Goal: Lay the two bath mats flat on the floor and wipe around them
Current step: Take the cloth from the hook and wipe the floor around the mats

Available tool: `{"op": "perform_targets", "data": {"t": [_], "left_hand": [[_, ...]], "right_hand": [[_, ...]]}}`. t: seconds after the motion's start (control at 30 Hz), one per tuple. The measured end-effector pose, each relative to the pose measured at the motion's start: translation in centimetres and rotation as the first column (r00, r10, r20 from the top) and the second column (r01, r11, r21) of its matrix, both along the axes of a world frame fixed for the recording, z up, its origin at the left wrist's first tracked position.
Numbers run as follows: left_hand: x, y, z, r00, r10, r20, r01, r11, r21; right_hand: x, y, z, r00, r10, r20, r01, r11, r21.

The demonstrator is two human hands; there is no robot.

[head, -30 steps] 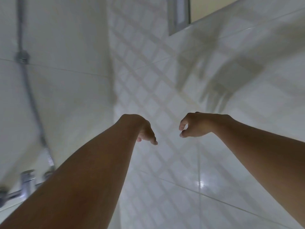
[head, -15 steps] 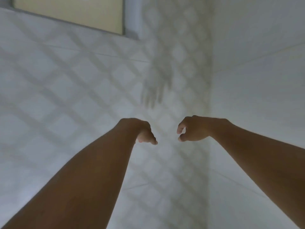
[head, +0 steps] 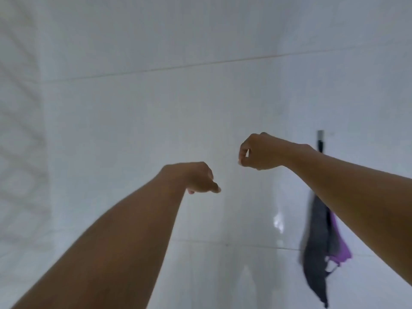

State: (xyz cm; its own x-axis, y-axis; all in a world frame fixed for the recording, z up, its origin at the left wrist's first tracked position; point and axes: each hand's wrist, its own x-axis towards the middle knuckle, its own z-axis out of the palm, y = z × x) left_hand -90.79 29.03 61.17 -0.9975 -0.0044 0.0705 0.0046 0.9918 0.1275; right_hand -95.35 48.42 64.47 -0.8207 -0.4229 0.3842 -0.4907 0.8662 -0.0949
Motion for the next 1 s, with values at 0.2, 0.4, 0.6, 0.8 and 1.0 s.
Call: {"op": "perform_targets", "data": {"t": [0.2, 0.4, 0.6, 0.8, 1.0], "left_hand": [[-8.3, 11.7, -2.2, 0.954, -0.288, -0.081, 0.291, 0.956, 0.034], [-14.2, 19.8, -6.6, 0.907, -0.419, -0.053, 0.422, 0.897, 0.129], [-17.5, 23.0, -12.3, 0.895, -0.424, -0.139, 0.446, 0.837, 0.316], [-18.6, 22.5, -12.3, 0.85, -0.488, -0.199, 0.523, 0.731, 0.438], [-18.1, 20.0, -4.1, 0.838, -0.449, -0.309, 0.53, 0.542, 0.652]], "right_hand": [[-2.6, 12.2, -0.7, 0.878, -0.443, -0.18, 0.331, 0.836, -0.438], [-6.0, 17.6, -5.4, 0.836, -0.528, 0.15, 0.529, 0.702, -0.477], [-9.6, 17.5, -11.1, 0.85, -0.47, 0.239, 0.524, 0.702, -0.482], [-9.8, 16.5, -11.0, 0.87, -0.456, 0.187, 0.464, 0.627, -0.627], [-7.5, 15.6, -3.8, 0.863, -0.504, -0.043, 0.243, 0.487, -0.839]]}}
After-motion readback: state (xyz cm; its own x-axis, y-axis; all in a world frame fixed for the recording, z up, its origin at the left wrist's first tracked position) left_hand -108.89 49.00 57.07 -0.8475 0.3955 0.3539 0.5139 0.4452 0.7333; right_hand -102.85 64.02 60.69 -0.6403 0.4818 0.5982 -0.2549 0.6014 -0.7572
